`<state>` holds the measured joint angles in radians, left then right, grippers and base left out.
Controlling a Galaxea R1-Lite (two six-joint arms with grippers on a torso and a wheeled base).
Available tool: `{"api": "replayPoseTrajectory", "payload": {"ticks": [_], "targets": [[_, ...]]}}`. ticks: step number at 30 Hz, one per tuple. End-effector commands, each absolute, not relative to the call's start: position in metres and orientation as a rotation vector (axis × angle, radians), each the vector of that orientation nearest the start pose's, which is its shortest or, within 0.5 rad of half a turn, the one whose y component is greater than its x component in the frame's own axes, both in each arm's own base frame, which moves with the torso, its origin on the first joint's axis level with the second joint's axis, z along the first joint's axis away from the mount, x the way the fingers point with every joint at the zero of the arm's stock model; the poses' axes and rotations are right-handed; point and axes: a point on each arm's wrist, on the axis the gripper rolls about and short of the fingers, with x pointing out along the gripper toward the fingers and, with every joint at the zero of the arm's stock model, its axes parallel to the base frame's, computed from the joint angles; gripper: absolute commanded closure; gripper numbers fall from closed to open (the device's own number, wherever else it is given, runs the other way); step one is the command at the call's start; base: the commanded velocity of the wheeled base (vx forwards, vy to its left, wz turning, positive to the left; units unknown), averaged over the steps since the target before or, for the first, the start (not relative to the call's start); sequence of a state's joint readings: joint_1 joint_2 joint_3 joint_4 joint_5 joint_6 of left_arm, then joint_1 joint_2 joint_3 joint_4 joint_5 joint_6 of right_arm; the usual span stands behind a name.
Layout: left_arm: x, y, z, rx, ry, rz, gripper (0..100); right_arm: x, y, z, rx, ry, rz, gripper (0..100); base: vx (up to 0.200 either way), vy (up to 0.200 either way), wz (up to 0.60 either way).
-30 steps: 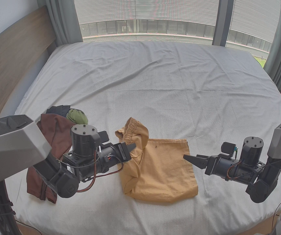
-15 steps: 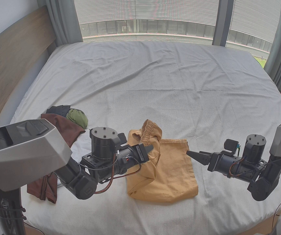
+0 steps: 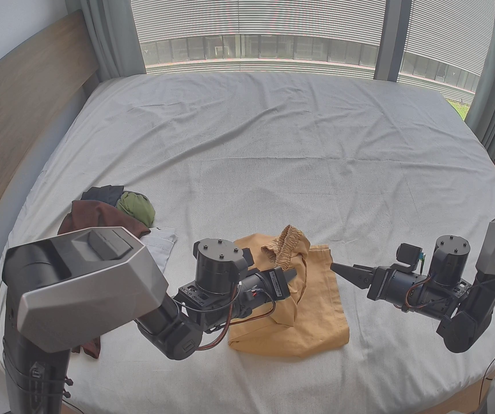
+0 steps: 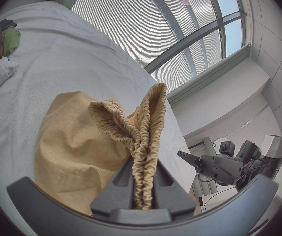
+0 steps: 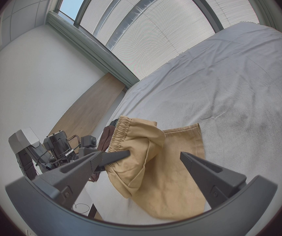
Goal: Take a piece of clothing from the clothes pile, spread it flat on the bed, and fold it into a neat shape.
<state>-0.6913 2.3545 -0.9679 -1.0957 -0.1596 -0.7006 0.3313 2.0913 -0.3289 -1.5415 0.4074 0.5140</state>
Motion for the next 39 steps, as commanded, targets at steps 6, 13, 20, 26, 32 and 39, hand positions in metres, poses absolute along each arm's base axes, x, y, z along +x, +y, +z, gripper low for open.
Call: {"api": "replayPoseTrajectory", "payload": {"ticks": [6,13,20,26,32,39], "targets": [[0.320,-0.277,0.003,-0.559,0.606,-0.706,100,0.272,0.097,0.053,0.500,0.402,0.645,0,0.000,0.000,0.00],[0.321,-0.278,-0.001,-0.557,0.614,-0.704,100,0.272,0.097,0.054,0.501,0.402,0.656,0,0.000,0.000,0.00],[0.321,-0.278,0.001,-0.559,0.608,-0.705,0,0.272,0.097,0.054,0.501,0.400,0.655,0,0.000,0.000,0.00],[0.320,-0.278,0.002,-0.552,0.593,-0.683,0,0.272,0.097,0.054,0.500,0.400,0.657,0,0.000,0.000,0.00],[0.317,-0.264,0.010,-0.553,0.591,-0.654,0,0.272,0.098,0.053,0.500,0.404,0.657,0,0.000,0.000,0.00],[0.309,-0.235,0.042,-0.550,0.545,-0.627,0,0.269,0.097,0.051,0.496,0.417,0.657,0,0.000,0.000,0.00]]}}
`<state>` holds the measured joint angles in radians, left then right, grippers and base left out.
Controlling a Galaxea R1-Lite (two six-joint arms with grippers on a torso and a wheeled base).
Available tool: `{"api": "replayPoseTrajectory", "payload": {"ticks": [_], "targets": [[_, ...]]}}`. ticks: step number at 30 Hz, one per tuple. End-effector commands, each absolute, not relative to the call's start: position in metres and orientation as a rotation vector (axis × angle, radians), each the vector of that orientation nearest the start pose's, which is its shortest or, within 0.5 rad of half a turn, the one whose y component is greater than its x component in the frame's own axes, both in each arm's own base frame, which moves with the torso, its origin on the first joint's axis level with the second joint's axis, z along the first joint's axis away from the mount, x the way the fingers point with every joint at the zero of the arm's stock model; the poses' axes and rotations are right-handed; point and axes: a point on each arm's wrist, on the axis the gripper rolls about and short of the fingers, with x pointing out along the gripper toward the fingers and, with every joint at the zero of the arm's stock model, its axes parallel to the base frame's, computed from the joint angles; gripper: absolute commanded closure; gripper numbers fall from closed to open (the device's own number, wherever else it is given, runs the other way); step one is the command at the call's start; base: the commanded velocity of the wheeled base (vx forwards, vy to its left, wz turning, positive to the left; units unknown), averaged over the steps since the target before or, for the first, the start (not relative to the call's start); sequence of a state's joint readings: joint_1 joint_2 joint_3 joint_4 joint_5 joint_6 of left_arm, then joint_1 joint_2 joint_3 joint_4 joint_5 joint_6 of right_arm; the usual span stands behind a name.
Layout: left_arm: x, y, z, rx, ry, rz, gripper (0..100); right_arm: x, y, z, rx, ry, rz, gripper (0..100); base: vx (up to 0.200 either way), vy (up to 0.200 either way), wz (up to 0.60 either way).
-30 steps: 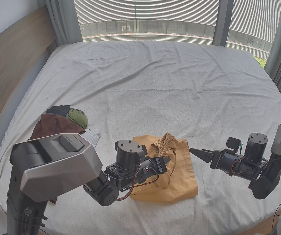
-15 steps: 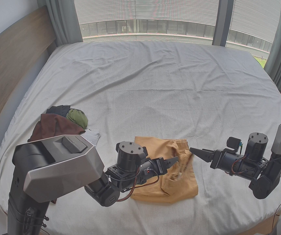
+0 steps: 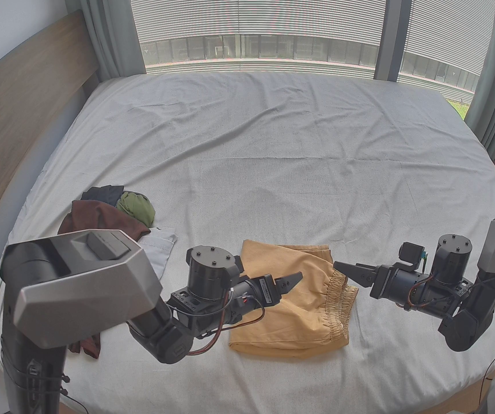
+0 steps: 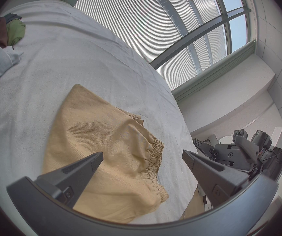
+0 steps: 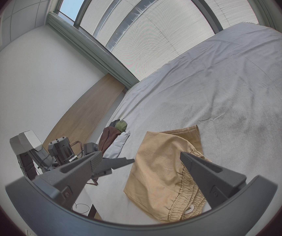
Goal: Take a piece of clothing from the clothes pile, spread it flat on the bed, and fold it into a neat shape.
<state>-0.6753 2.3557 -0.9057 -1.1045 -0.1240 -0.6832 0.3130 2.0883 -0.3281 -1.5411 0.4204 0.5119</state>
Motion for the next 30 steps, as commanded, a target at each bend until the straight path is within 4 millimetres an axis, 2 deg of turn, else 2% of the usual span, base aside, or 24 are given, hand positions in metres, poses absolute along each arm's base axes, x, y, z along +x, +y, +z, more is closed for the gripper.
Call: {"api": "replayPoseTrajectory", "payload": {"ticks": [1,4,8,15,20,24,30], "targets": [[0.306,-0.224,0.052,-0.545,0.528,-0.617,0,0.269,0.097,0.050,0.495,0.422,0.656,0,0.000,0.000,0.00],[0.299,-0.210,0.062,-0.536,0.513,-0.601,0,0.267,0.097,0.050,0.492,0.427,0.658,0,0.000,0.000,0.00],[0.284,-0.175,0.075,-0.533,0.492,-0.547,0,0.264,0.101,0.053,0.474,0.416,0.678,0,0.000,0.000,0.00],[0.274,-0.125,0.097,-0.579,0.400,-0.481,0,0.262,0.100,0.052,0.471,0.422,0.675,0,0.000,0.000,0.00],[0.255,-0.093,0.103,-0.599,0.393,-0.489,0,0.263,0.100,0.050,0.447,0.419,0.673,0,0.000,0.000,0.00],[0.255,-0.068,0.104,-0.610,0.356,-0.450,0,0.264,0.100,0.043,0.440,0.441,0.667,0,0.000,0.000,0.00],[0.252,-0.050,0.096,-0.514,0.366,-0.441,0,0.266,0.101,0.035,0.421,0.459,0.664,0,0.000,0.000,0.00]]}}
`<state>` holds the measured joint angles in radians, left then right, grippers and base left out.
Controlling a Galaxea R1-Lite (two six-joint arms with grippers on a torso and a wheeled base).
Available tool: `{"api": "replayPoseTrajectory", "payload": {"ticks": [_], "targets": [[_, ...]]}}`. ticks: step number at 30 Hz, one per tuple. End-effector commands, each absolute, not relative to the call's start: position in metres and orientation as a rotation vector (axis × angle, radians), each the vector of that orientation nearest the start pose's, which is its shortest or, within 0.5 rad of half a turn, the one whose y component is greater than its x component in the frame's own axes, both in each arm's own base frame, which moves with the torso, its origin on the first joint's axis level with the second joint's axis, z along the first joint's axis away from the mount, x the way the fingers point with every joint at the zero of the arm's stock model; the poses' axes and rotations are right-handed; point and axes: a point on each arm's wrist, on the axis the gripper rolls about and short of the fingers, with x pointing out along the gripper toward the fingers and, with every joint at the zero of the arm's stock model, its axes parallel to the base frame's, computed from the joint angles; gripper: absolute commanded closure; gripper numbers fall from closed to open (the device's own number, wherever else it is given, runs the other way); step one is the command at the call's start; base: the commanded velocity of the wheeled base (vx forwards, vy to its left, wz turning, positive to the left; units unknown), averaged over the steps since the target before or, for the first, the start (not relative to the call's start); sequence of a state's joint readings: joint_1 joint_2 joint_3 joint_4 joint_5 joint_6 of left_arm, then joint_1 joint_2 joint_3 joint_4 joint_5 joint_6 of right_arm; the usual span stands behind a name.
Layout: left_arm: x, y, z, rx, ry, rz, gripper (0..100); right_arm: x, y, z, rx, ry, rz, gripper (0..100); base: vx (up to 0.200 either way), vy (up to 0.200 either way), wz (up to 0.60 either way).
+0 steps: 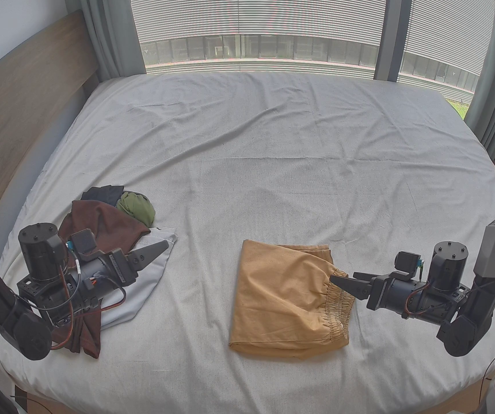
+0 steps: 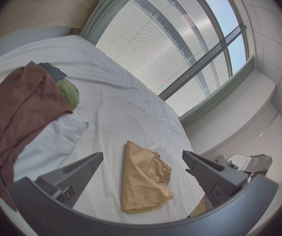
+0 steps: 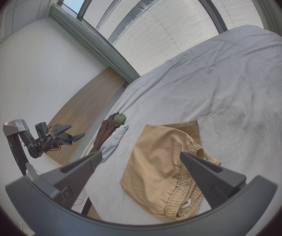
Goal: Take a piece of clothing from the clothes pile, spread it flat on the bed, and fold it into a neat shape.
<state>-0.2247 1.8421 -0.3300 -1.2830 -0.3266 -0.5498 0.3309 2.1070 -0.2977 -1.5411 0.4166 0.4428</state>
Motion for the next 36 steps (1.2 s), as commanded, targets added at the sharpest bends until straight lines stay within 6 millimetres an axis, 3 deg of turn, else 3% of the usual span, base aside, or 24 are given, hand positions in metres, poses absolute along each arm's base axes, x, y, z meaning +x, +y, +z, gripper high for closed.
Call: {"api": "replayPoseTrajectory", "payload": {"ticks": [1,11,24,36], "targets": [[0.251,-0.048,0.095,-0.513,0.370,-0.444,0,0.266,0.100,0.035,0.421,0.461,0.664,0,0.000,0.000,0.00],[0.244,-0.036,0.090,-0.471,0.379,-0.432,0,0.270,0.086,0.030,0.424,0.468,0.613,0,0.000,0.000,0.00],[0.213,-0.031,0.069,-0.343,0.452,-0.479,0,0.273,0.077,-0.031,0.373,0.645,0.543,0,0.000,0.000,0.00],[0.209,-0.031,0.066,-0.331,0.468,-0.492,0,0.268,0.078,-0.054,0.379,0.734,0.531,0,0.000,0.000,0.00]]}}
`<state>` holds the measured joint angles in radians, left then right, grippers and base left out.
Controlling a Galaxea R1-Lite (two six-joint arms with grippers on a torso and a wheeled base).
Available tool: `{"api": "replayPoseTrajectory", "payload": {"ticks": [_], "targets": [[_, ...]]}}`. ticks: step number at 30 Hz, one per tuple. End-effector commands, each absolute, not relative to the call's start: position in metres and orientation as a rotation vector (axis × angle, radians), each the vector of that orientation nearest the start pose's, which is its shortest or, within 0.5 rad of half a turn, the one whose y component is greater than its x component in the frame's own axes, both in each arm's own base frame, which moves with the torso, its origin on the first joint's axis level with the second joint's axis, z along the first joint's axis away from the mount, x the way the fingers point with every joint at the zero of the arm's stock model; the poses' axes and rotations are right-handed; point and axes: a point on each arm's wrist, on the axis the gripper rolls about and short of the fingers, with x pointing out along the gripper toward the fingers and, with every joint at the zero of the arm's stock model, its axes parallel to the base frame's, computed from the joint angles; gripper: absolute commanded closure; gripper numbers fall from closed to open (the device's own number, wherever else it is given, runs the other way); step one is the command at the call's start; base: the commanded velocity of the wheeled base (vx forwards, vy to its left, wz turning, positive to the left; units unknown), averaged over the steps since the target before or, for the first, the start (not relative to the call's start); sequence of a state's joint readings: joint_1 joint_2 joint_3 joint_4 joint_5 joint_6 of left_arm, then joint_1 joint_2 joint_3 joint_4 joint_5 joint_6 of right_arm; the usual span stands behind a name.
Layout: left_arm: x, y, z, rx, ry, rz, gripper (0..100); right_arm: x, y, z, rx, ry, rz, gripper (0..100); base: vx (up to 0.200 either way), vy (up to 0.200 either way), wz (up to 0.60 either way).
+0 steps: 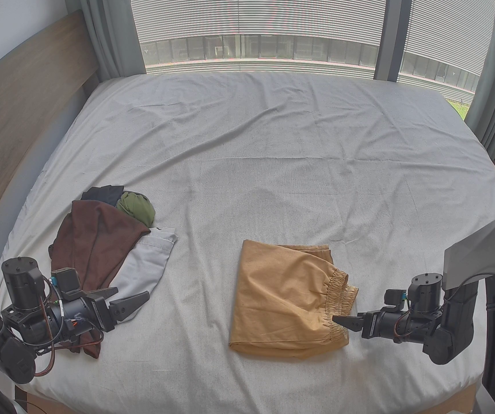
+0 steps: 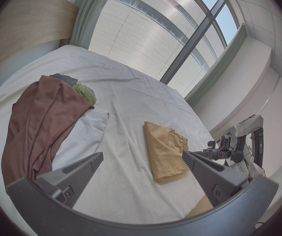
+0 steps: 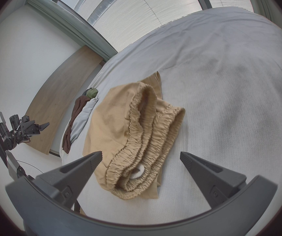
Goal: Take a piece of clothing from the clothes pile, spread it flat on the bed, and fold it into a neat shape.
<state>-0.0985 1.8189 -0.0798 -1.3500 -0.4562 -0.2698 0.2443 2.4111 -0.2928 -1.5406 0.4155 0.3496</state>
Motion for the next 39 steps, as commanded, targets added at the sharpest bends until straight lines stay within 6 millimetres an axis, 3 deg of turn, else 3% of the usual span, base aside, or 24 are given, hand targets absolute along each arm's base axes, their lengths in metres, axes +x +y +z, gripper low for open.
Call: {"api": "replayPoseTrajectory", "payload": {"ticks": [1,14,26,37,38,39], "targets": [[0.209,-0.031,0.066,-0.331,0.468,-0.492,0,0.268,0.079,-0.054,0.379,0.734,0.533,0,0.000,0.000,0.00],[0.209,-0.030,0.068,-0.328,0.458,-0.489,0,0.269,0.103,-0.075,0.346,0.772,0.535,0,0.000,0.000,0.00],[0.210,-0.031,0.069,-0.327,0.442,-0.493,0,0.264,0.125,-0.071,0.417,0.793,0.571,0,0.000,0.000,0.00],[0.211,-0.030,0.069,-0.327,0.442,-0.490,0,0.263,0.125,-0.072,0.424,0.803,0.567,0,0.000,0.000,0.00],[0.211,-0.030,0.069,-0.327,0.442,-0.490,0,0.263,0.125,-0.072,0.424,0.803,0.567,100,0.000,0.000,0.00],[0.211,-0.029,0.069,-0.328,0.441,-0.486,0,0.264,0.125,-0.072,0.424,0.801,0.567,100,0.000,0.000,0.00]]}}
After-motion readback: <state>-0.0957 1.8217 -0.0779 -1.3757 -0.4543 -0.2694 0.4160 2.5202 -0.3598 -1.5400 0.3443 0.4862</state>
